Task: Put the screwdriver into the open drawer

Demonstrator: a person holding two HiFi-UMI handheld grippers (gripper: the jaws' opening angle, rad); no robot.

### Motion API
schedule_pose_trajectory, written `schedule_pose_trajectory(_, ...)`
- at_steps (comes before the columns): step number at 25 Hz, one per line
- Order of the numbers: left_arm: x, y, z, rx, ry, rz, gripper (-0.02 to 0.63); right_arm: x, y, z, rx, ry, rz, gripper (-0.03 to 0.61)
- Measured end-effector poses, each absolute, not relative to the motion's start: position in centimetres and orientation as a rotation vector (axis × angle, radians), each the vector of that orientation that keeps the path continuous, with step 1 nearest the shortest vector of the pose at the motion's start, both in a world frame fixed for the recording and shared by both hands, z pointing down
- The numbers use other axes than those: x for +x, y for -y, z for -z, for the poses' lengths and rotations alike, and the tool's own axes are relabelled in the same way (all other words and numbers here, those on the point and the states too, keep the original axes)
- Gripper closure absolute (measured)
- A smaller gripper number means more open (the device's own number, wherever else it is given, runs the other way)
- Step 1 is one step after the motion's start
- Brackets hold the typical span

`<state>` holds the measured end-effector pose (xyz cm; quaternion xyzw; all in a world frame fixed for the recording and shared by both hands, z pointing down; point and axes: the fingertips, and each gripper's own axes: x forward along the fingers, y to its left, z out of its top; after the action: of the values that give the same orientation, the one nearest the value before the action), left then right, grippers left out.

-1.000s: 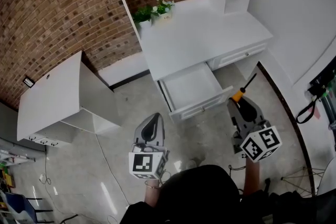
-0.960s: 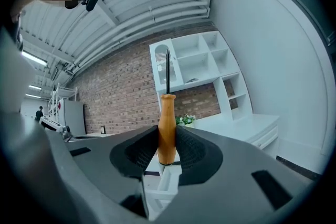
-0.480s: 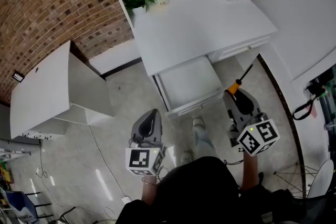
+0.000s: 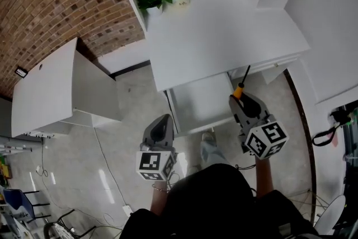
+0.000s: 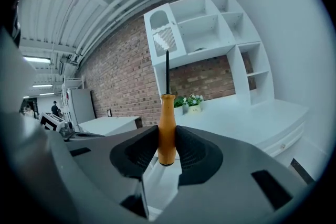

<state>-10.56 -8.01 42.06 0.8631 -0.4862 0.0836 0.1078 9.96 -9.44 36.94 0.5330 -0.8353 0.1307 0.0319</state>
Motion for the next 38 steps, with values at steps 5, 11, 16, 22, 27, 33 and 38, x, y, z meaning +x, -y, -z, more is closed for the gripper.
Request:
schedule_pose_trajectory(5, -8.8, 11.1, -44.2, 2.455, 1.445, -0.306, 0.604, 10.5, 13.9, -38.6, 1.513, 2.577, -0.437, 0.469)
schedule_pose_trajectory(11, -6.8, 14.4, -46.6, 2.37, 1.445, -0.368, 0.604, 10.3, 18.2, -41.2, 1.306, 2.586, -0.46, 0.469)
schedule_pose_trajectory(16, -5.8, 15.8, -49.3, 2.304, 1.415, -0.419, 0.606, 9.6, 20.2, -44.3, 1.159, 2.576, -0.483, 0.469)
schedule_pose_trajectory(22, -4.5, 16.6, -52.1, 2.261, 1.348, -0.468, 0.604, 8.3, 20.4, -48.6, 0.949, 2.546, -0.506, 0.469)
schedule_pose_trajectory(27, -4.0, 16.6, -54.8, 2.253, 1.243, -0.549, 0.604, 7.1, 19.2, -52.6, 0.781, 2.48, -0.508, 0.469)
schedule_pose_trajectory(33, -3.9, 16.5, -58.3, 2.212, 1.12, -0.623, 0.604, 5.8, 17.6, -58.3, 0.53, 2.361, -0.506, 0.469)
schedule_pose_trajectory(38, -3.8, 17.3, -60.4, 2.194, 1.064, -0.633, 0.605, 5.2, 17.2, -62.1, 0.404, 2.266, -0.507, 0.469)
